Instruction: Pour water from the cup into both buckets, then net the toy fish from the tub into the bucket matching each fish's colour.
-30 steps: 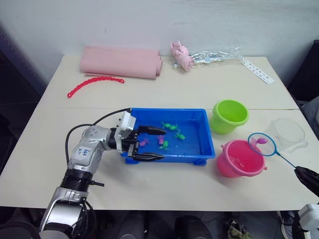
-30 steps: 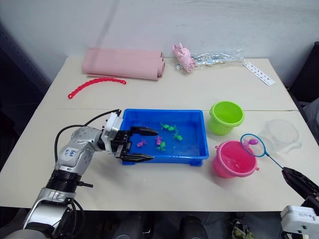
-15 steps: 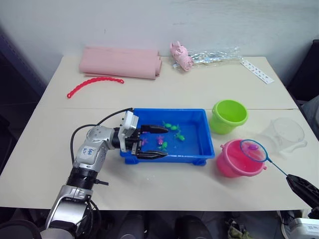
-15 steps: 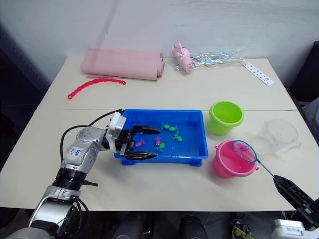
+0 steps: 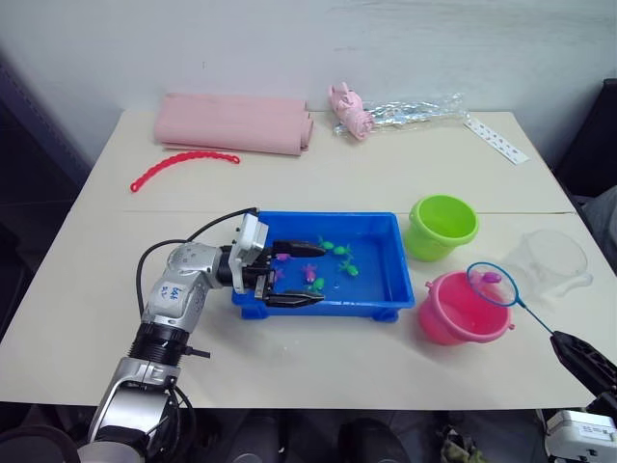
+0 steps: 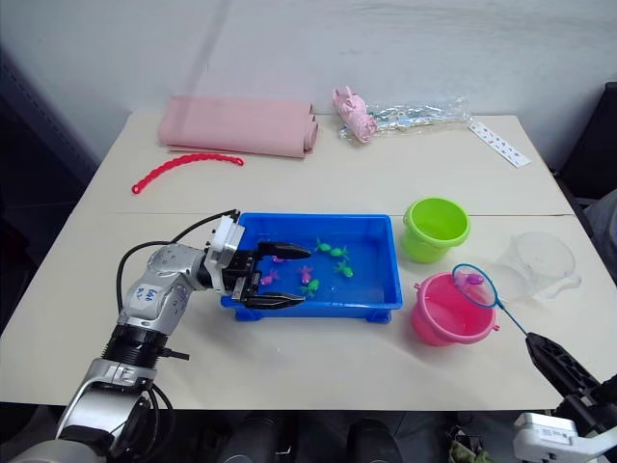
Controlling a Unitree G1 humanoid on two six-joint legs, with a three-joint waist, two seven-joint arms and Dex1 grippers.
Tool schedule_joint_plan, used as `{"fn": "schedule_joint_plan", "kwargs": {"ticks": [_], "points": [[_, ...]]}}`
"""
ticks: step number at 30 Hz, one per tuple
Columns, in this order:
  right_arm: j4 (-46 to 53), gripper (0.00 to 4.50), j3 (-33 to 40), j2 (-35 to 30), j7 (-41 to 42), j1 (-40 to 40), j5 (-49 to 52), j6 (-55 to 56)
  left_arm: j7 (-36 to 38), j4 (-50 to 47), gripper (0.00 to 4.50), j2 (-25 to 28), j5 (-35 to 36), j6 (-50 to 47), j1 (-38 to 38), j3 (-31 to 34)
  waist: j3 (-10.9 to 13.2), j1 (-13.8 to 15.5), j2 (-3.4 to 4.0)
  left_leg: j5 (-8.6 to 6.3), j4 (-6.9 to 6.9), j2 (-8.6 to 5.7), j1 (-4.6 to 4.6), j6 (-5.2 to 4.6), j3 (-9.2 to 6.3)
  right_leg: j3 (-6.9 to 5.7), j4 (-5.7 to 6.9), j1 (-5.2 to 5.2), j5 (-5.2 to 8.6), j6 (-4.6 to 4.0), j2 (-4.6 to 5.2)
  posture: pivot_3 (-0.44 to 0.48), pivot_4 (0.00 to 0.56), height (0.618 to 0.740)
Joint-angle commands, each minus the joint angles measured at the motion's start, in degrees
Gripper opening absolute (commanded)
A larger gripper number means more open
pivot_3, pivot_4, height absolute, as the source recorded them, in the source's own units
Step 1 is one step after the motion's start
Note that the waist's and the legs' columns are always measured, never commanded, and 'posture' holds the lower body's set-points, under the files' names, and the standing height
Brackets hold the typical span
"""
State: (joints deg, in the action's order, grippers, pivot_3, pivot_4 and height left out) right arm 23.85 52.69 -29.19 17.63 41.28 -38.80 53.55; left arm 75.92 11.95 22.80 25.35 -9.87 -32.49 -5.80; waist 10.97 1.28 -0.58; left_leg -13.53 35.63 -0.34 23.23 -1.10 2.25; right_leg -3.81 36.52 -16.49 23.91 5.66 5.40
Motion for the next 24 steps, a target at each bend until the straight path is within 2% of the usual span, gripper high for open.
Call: {"fn": "schedule_joint_plan", "kwargs": {"ticks": [1,4,9,13,16,20,24], "points": [[0.8,0.00,1.5,0.2,-2.5,0.7,-0.3,-1.3,-0.1,-2.1,4.47,-0.4,0.7,0.2,-0.7,0.2,0.0,0.0,0.00,0.00,0.00,0.00,0.00,0.00,0.02,0.02,0.00,0.00,0.00,0.00,0.00,0.000,0.150,0.740],[0.2,0.00,-1.8,0.4,-2.2,2.2,-0.1,-0.7,0.0,-2.1,4.47,-0.5,0.5,0.2,-0.7,0.0,0.0,0.1,0.00,0.00,0.00,0.00,-0.01,0.00,0.02,0.03,0.00,0.00,0.00,0.00,0.00,0.000,0.150,0.740],[0.3,0.00,1.6,1.0,-6.3,2.7,-1.7,-2.2,-0.5,-1.7,4.47,-0.7,0.4,0.5,-0.9,0.4,0.0,0.0,0.01,0.00,-0.02,0.00,-0.01,0.00,0.02,0.03,0.00,-0.01,0.01,0.00,0.00,0.000,0.150,0.740],[-2.3,0.00,-1.6,0.8,-7.9,4.3,-3.7,-0.7,-0.5,-1.6,4.47,-0.9,0.2,0.7,-0.9,0.1,0.0,0.1,0.01,0.00,-0.03,0.00,-0.01,0.02,0.02,0.04,-0.01,-0.01,0.01,-0.01,0.00,0.000,0.150,0.740],[-2.1,0.00,1.1,0.9,-10.2,3.8,-4.2,-2.9,-1.3,-1.3,4.47,-1.2,0.2,0.9,-0.9,0.4,0.0,0.0,0.01,0.00,-0.06,0.00,-0.01,0.03,0.03,0.05,-0.02,-0.02,0.02,-0.01,0.00,0.000,0.150,0.740],[-0.8,0.00,-2.3,0.4,-10.6,6.0,-5.4,0.0,-1.5,-0.9,4.47,-1.5,0.0,1.3,-0.8,0.4,0.0,0.0,0.01,0.00,-0.06,0.00,-0.01,0.04,0.03,0.05,-0.02,-0.02,0.02,-0.01,0.00,0.000,0.150,0.740],[-0.4,0.00,-0.7,1.9,-12.8,6.1,-6.3,-2.6,-2.1,-0.6,4.47,-2.0,0.0,1.8,-0.7,0.8,0.0,0.0,0.01,0.00,-0.10,0.00,-0.02,0.05,0.03,0.06,-0.02,-0.03,0.03,-0.01,0.00,0.000,0.150,0.740]]}}
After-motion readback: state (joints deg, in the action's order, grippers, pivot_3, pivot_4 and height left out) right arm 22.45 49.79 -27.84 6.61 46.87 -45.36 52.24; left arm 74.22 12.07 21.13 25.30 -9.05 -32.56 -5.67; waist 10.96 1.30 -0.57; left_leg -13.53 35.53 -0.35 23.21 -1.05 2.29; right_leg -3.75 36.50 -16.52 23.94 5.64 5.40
